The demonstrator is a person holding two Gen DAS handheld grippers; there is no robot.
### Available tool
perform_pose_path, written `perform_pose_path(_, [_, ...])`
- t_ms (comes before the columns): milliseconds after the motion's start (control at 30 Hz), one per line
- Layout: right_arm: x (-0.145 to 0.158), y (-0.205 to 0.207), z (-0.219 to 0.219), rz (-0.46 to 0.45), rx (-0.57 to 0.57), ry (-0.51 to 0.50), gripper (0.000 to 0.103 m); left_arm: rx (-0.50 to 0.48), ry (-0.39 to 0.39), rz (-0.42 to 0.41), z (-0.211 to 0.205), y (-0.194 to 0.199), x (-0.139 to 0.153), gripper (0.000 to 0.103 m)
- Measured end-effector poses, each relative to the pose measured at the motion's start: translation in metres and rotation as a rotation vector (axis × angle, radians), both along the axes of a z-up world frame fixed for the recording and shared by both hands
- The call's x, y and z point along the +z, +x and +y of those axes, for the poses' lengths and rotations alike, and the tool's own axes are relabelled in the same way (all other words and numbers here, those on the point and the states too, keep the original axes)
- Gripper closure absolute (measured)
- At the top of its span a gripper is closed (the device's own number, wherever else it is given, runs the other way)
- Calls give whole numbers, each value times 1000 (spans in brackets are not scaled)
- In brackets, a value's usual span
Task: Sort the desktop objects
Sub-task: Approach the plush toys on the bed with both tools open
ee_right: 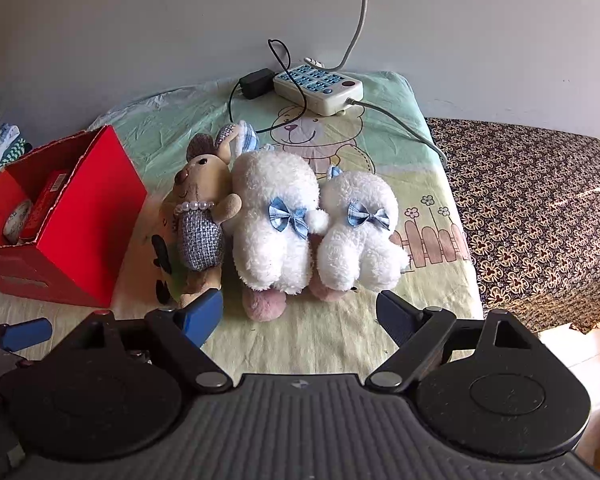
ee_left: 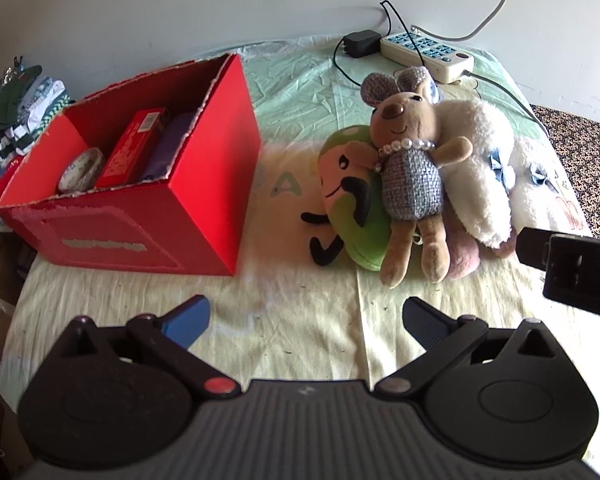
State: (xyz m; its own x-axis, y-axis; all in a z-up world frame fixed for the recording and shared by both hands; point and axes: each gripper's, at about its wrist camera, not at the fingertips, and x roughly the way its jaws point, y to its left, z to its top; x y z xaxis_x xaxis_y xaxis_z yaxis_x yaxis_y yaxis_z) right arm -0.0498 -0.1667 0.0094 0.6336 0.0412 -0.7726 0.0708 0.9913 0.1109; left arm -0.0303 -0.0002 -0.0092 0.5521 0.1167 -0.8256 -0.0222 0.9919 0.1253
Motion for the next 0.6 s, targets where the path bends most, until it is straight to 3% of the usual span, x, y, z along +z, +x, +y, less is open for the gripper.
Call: perform_pose_path(600, [-5,6,1,20,-46,3,18,-53,-20,25,0,17,-4,1])
